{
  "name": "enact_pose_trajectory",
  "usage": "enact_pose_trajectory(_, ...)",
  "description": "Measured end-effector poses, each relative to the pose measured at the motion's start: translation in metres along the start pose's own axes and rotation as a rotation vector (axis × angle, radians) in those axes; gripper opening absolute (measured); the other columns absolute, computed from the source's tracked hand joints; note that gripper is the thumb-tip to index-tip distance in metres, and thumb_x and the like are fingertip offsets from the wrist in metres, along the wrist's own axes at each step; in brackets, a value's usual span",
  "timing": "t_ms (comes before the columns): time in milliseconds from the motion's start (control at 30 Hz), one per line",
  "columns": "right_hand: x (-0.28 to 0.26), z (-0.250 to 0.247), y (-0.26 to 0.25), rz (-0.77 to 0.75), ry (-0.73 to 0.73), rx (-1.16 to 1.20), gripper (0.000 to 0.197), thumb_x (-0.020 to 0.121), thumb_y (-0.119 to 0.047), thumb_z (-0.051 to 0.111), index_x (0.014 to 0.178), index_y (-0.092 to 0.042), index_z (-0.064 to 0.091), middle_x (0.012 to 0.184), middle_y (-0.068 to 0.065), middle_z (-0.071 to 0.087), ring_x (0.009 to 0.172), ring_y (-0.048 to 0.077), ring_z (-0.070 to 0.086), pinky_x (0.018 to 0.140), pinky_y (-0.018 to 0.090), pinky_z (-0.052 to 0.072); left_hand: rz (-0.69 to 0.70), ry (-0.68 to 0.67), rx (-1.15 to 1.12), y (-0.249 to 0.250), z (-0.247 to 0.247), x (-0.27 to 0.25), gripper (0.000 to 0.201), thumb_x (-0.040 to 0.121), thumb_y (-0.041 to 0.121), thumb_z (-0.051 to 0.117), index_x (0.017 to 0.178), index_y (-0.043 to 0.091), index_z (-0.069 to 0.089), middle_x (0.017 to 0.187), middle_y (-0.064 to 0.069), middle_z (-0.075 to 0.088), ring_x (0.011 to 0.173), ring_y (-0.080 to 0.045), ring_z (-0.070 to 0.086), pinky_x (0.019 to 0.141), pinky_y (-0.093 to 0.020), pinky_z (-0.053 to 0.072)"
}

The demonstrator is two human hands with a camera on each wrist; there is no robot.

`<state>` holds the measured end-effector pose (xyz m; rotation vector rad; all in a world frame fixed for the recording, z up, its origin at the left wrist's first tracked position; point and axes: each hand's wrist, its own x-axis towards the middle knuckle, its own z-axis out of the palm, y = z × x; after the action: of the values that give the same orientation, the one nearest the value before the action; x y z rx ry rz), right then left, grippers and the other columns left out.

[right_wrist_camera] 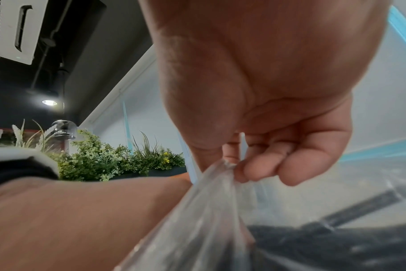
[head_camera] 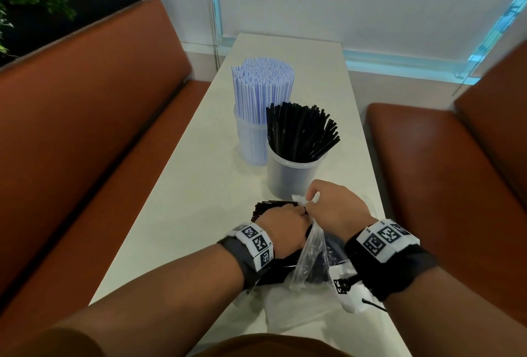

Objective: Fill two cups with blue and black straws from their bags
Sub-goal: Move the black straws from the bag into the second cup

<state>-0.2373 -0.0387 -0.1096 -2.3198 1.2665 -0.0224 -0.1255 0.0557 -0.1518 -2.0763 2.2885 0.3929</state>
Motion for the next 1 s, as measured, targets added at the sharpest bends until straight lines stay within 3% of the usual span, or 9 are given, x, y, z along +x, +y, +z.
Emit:
enact_pose_trajectory(133, 0.000, 0.000, 0.001, 0.005, 0.013, -0.001, 0.003, 0.081, -0.036, 0.058, 0.083, -0.036, 0.056, 0.083, -0.013, 0.061, 0.080, 0.011, 0.059, 0.079, 0.037, 0.051, -0.010, -0.005, 0.013, 0.001, 0.002, 0.000, 0.034, 0.099, 0.026, 0.048, 0.127, 0.007, 0.053, 0.134, -0.010, 0.052, 0.107, -0.028, 0.055, 0.080, -0.039, 0.046)
enact_pose_trajectory(300, -0.001, -0.004, 0.004, 0.008, 0.020, -0.005, 0.003, 0.081, -0.038, 0.057, 0.084, -0.037, 0.055, 0.074, -0.012, 0.062, 0.070, 0.008, 0.059, 0.061, 0.028, 0.041, -0.007, 0.064, 0.094, -0.002, -0.002, -0.001, 0.028, 0.096, 0.023, 0.052, 0.120, 0.009, 0.056, 0.112, -0.008, 0.064, 0.098, -0.028, 0.062, 0.078, -0.038, 0.045)
enact_pose_trajectory(433, 0.001, -0.007, 0.006, -0.006, 0.025, 0.019, 0.004, 0.081, -0.039, 0.059, 0.083, -0.037, 0.056, 0.064, -0.011, 0.062, 0.062, 0.008, 0.060, 0.056, 0.027, 0.038, -0.051, 0.093, 0.153, -0.022, -0.010, -0.014, 0.030, 0.094, 0.016, 0.052, 0.123, 0.010, 0.055, 0.114, -0.009, 0.060, 0.097, -0.030, 0.061, 0.069, -0.036, 0.038)
enact_pose_trajectory(633, 0.007, -0.003, 0.015, -0.003, 0.042, 0.019, 0.012, 0.088, -0.048, 0.060, 0.082, -0.038, 0.059, 0.073, -0.012, 0.064, 0.073, 0.007, 0.062, 0.067, 0.032, 0.049, -0.152, 0.029, 0.180, -0.083, -0.020, -0.063, 0.028, 0.094, 0.016, 0.051, 0.121, 0.017, 0.046, 0.106, -0.005, 0.053, 0.085, -0.027, 0.059, 0.058, -0.036, 0.035)
enact_pose_trajectory(733, 0.007, 0.000, 0.018, -0.008, 0.039, 0.009, 0.019, 0.090, -0.052, 0.061, 0.077, -0.038, 0.060, 0.075, -0.014, 0.064, 0.075, 0.006, 0.061, 0.073, 0.035, 0.052, -0.225, 0.003, 0.105, -0.111, -0.025, -0.084, 0.020, 0.097, 0.023, 0.047, 0.118, 0.021, 0.046, 0.102, -0.001, 0.058, 0.080, -0.024, 0.059, 0.063, -0.037, 0.043)
enact_pose_trajectory(833, 0.004, -0.001, 0.010, -0.054, 0.106, 0.028, 0.031, 0.094, -0.062, 0.050, 0.080, -0.036, 0.059, 0.077, -0.015, 0.063, 0.072, -0.001, 0.056, 0.065, 0.029, 0.044, -0.260, 0.061, 0.061, -0.129, -0.027, -0.100, 0.019, 0.102, 0.039, 0.046, 0.116, 0.025, 0.047, 0.104, 0.004, 0.060, 0.083, -0.020, 0.059, 0.071, -0.038, 0.049)
enact_pose_trajectory(933, -0.004, -0.008, -0.011, -0.163, 0.348, 0.345, 0.038, 0.095, -0.065, 0.039, 0.084, -0.033, 0.057, 0.077, -0.014, 0.061, 0.073, -0.003, 0.056, 0.063, 0.023, 0.039, -0.250, 0.149, 0.018, -0.129, -0.028, -0.105, 0.021, 0.103, 0.040, 0.046, 0.119, 0.027, 0.049, 0.105, 0.006, 0.060, 0.084, -0.018, 0.058, 0.071, -0.036, 0.049)
enact_pose_trajectory(1000, -0.011, -0.010, -0.028, -0.231, 0.405, 0.675, 0.036, 0.094, -0.063, 0.040, 0.092, -0.034, 0.061, 0.089, -0.013, 0.066, 0.087, -0.002, 0.060, 0.075, 0.026, 0.047, -0.217, 0.232, -0.028, -0.120, -0.030, -0.102, 0.023, 0.102, 0.039, 0.047, 0.122, 0.027, 0.050, 0.104, 0.007, 0.061, 0.084, -0.018, 0.059, 0.070, -0.036, 0.049)
